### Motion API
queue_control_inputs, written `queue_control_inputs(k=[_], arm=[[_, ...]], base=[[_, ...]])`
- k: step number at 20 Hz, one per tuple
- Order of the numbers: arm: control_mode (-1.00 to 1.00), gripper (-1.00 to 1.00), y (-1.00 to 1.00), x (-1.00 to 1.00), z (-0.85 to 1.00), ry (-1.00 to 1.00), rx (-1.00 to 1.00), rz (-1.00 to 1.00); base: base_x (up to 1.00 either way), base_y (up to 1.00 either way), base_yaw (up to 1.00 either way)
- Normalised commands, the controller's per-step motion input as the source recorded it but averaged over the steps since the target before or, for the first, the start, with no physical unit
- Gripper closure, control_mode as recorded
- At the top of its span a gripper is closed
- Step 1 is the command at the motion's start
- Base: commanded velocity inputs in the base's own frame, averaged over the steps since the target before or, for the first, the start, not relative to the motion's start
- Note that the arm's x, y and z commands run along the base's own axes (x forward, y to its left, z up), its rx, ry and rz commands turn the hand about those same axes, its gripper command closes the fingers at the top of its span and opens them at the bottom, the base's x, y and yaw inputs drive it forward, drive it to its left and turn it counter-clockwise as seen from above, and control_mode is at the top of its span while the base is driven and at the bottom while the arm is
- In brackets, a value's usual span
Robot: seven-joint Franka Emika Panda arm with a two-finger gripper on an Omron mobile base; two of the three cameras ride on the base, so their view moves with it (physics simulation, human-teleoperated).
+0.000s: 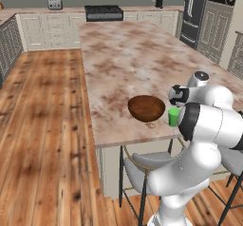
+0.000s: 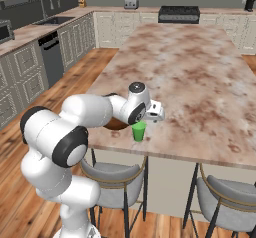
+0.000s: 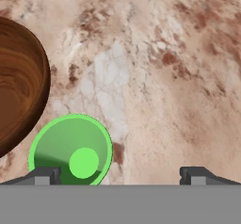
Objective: Place the cup inside the bowl on the dining table and move the bowl to any counter.
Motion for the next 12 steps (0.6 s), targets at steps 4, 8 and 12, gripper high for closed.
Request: queue_control_inputs(k=[4,8,12], arm=[[-1.0,-1.0,0.0,-0.14,-0.17,0.0,0.0,0.0],[-1.0,-1.0,0.0,-0.01,-0.1,0.0,0.0,0.0],[-1.0,-1.0,0.0,0.0,-0.06,0.0,0.0,0.0]], base=[[0.0,0.0,0.0],[0.0,0.0,0.0],[0.0,0.0,0.0]])
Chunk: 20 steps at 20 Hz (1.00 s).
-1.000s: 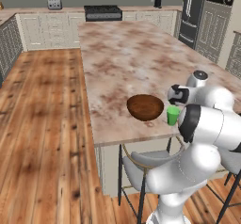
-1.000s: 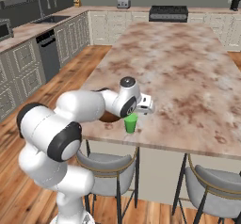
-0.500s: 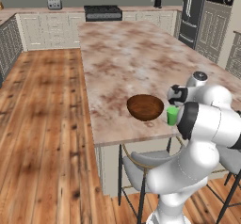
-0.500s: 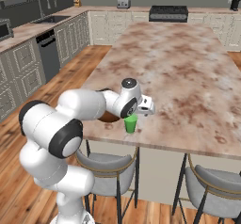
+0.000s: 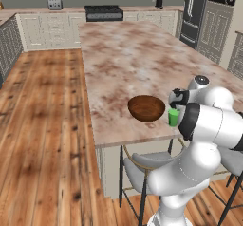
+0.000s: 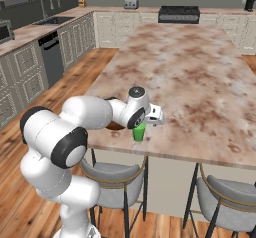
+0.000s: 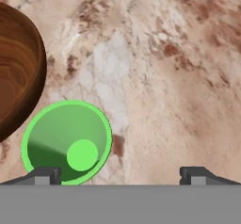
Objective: Place the cup inside the bowl on the dining table and move the bowl to any counter.
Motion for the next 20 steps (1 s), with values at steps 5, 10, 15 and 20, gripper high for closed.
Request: queue_control_inputs(k=[5,10,15,20], arm=[[-1.0,-1.0,0.06,0.0,-0.02,0.0,0.0,0.0],[-1.0,-1.0,0.0,0.03,-0.03,0.0,0.0,0.0],[-1.0,-1.0,0.01,0.07,-0.2,0.0,0.0,0.0],[-1.0,-1.0,0.0,0.14,-0.15,0.0,0.0,0.0]], base=[[0.0,0.0,0.0],[0.0,0.0,0.0],[0.0,0.0,0.0],[0.0,0.0,0.0]])
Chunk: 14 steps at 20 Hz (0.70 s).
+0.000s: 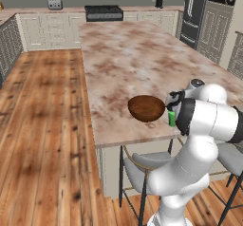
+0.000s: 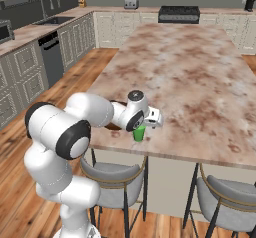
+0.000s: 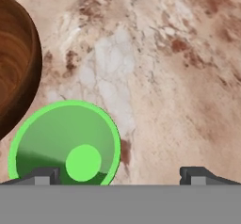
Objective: Place the cup inside the bowl on the dining table and move the bowl to any counter.
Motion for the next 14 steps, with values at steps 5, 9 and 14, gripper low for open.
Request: queue_control_inputs(k=[5,9,14], arm=[[-1.0,-1.0,0.0,0.28,-0.13,0.0,0.0,0.0],[-1.0,-1.0,0.0,0.3,-0.21,0.0,0.0,0.0],[-1.0,-1.0,0.0,0.04,-0.22,0.0,0.0,0.0]], base=[[0.0,0.0,0.0],[0.0,0.0,0.0],[0.0,0.0,0.0]])
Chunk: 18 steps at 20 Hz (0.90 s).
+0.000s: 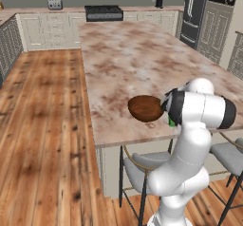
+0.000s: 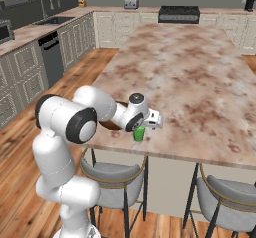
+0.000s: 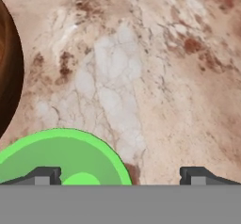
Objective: Place the cup inside the bowl on the dining table and move the bowl to any counter.
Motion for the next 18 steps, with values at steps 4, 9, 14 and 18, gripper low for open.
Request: queue_control_inputs(k=[4,9,14,18], arm=[[-1.0,-1.0,0.0,0.01,-0.17,0.0,0.0,0.0],[-1.0,-1.0,-0.01,0.0,0.0,0.0,0.0,0.0],[-1.0,1.0,0.0,0.0,0.0,0.0,0.0,0.0],[-1.0,1.0,0.0,0.0,0.0,0.0,0.0,0.0]], base=[[0.0,0.0,0.0],[0.0,0.0,0.0],[0.0,0.0,0.0],[0.0,0.0,0.0]])
